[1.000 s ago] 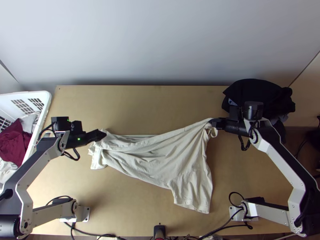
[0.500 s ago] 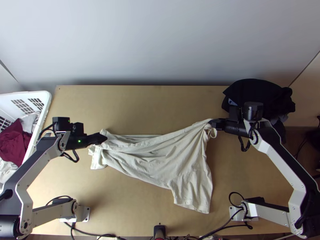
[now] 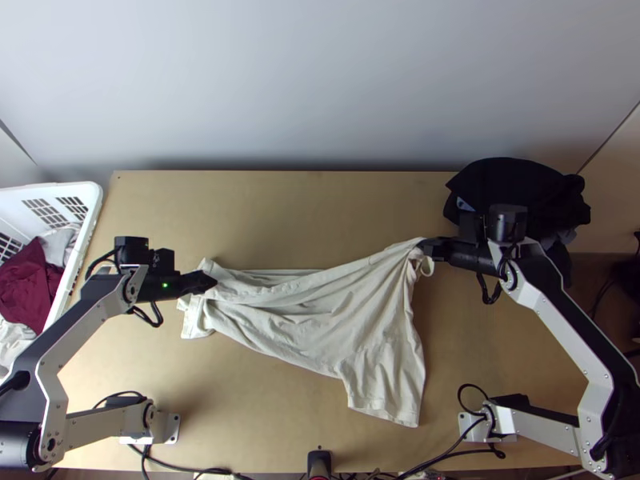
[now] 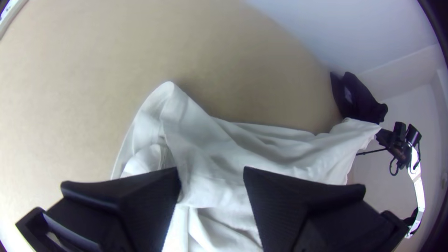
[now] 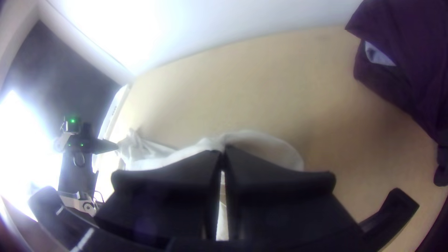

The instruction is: Fold the t-shirt

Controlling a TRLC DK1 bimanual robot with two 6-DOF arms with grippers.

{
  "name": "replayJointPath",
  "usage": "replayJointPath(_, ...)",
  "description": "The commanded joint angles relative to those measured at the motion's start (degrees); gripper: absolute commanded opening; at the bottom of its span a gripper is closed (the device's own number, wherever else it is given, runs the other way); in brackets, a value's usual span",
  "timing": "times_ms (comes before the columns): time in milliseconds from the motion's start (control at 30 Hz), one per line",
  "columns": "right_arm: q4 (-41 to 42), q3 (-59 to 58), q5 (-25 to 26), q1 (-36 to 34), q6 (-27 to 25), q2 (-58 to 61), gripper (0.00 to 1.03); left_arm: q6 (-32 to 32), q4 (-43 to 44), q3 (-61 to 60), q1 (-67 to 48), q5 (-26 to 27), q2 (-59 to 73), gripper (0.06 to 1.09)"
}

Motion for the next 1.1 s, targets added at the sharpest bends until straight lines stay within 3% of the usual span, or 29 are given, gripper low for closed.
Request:
replayJointPath(0,0.0,-0.9,0.1,0.7,0.5,-0.3,0.03,-5.8,6.3,-1.3,0.1,-0.2,1.1,0.12)
replayJointPath(400,-1.8,0.4,0.2,-1.1,0.2,-2.6,0.03,-5.5,4.2,-2.0,-0.3,0.4,-0.4,0.1)
replayJointPath(633,-2.7,3.4,0.4,-2.2,1.7,-6.1,0.03,-8.9,-3.4,10.2,2.4,0.5,-6.1,0.1)
replayJointPath(767,-3.4,11.3,3.5,-3.3,3.4,-7.7,0.03,-13.5,-5.5,21.2,3.0,0.3,-7.6,0.1)
replayJointPath(967,-4.0,26.0,9.9,-3.0,3.4,-3.5,0.03,-20.2,-5.1,34.4,2.9,-4.9,-4.2,0.1)
replayJointPath(1067,-4.0,33.3,11.1,-3.1,6.2,-0.4,0.03,-24.0,-3.2,37.2,1.8,-7.3,-4.2,0.09)
